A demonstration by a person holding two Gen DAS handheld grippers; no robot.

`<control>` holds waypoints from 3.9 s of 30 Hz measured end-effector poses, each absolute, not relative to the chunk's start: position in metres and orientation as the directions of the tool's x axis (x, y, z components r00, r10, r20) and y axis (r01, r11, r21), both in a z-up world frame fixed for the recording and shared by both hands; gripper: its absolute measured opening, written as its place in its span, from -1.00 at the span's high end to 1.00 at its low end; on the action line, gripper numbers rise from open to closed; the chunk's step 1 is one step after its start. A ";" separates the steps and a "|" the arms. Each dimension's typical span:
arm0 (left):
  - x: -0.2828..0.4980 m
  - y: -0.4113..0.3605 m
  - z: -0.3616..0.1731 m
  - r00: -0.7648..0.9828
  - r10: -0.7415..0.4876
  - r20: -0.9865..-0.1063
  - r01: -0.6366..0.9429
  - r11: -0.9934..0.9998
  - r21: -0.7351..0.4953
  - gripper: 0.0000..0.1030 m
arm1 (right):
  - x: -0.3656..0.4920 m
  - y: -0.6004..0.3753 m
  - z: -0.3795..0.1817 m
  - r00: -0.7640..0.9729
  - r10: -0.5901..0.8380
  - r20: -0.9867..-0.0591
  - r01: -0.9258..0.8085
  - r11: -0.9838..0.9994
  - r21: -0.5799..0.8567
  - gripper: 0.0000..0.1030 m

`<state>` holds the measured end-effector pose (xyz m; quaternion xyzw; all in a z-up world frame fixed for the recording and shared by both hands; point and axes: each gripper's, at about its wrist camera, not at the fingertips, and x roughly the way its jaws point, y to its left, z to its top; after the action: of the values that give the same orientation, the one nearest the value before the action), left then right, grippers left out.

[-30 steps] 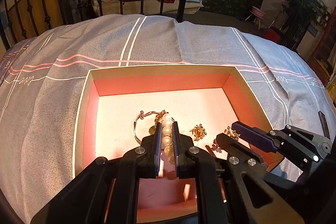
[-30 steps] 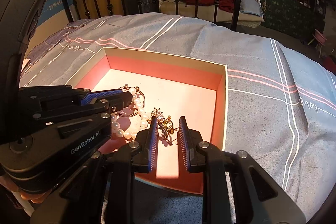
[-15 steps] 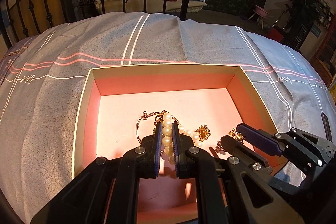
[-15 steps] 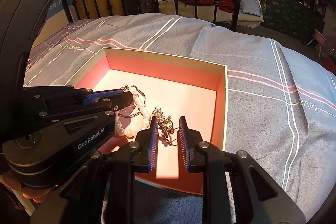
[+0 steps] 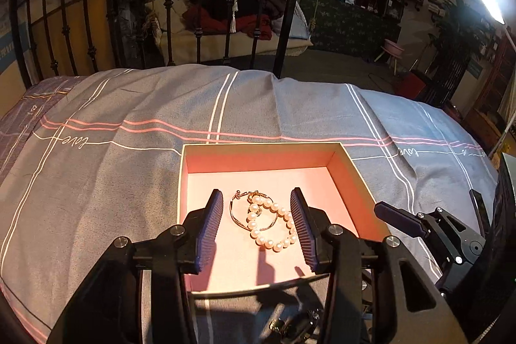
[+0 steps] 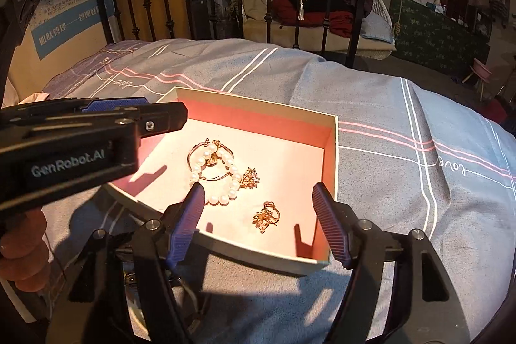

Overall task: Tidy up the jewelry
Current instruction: 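Move both tools back to the remaining jewelry beside the watch, then grasp the cream-strap watch with the right tool while the left tool grasps a gold ring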

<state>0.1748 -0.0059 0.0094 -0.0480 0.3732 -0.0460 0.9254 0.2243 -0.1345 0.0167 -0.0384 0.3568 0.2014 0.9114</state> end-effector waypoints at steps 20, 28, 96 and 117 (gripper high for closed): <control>0.052 -0.001 -0.057 0.634 -0.170 -0.755 0.119 0.985 -0.122 0.22 | 0.113 -0.147 -0.017 0.639 0.399 -0.658 -0.450 0.887 0.100 -0.01; 0.061 -0.008 -0.068 0.629 -0.180 -0.756 0.149 0.983 -0.110 0.68 | 0.115 -0.152 -0.023 0.620 0.411 -0.669 -0.437 0.888 0.140 -0.02; 0.051 -0.009 -0.061 0.629 -0.176 -0.757 0.122 0.984 -0.127 0.68 | 0.111 -0.159 -0.031 0.619 0.480 -0.622 -0.439 0.868 0.232 -0.04; 0.051 -0.010 -0.058 0.637 -0.187 -0.748 0.130 0.982 -0.135 0.68 | 0.134 -0.220 -0.002 0.708 0.365 -0.605 -0.301 0.931 0.209 0.11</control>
<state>0.0513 -0.0100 -0.0581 -0.0340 0.4166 -0.0876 0.9042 0.1335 -0.2204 -0.0019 0.0474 0.3371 0.1803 0.9228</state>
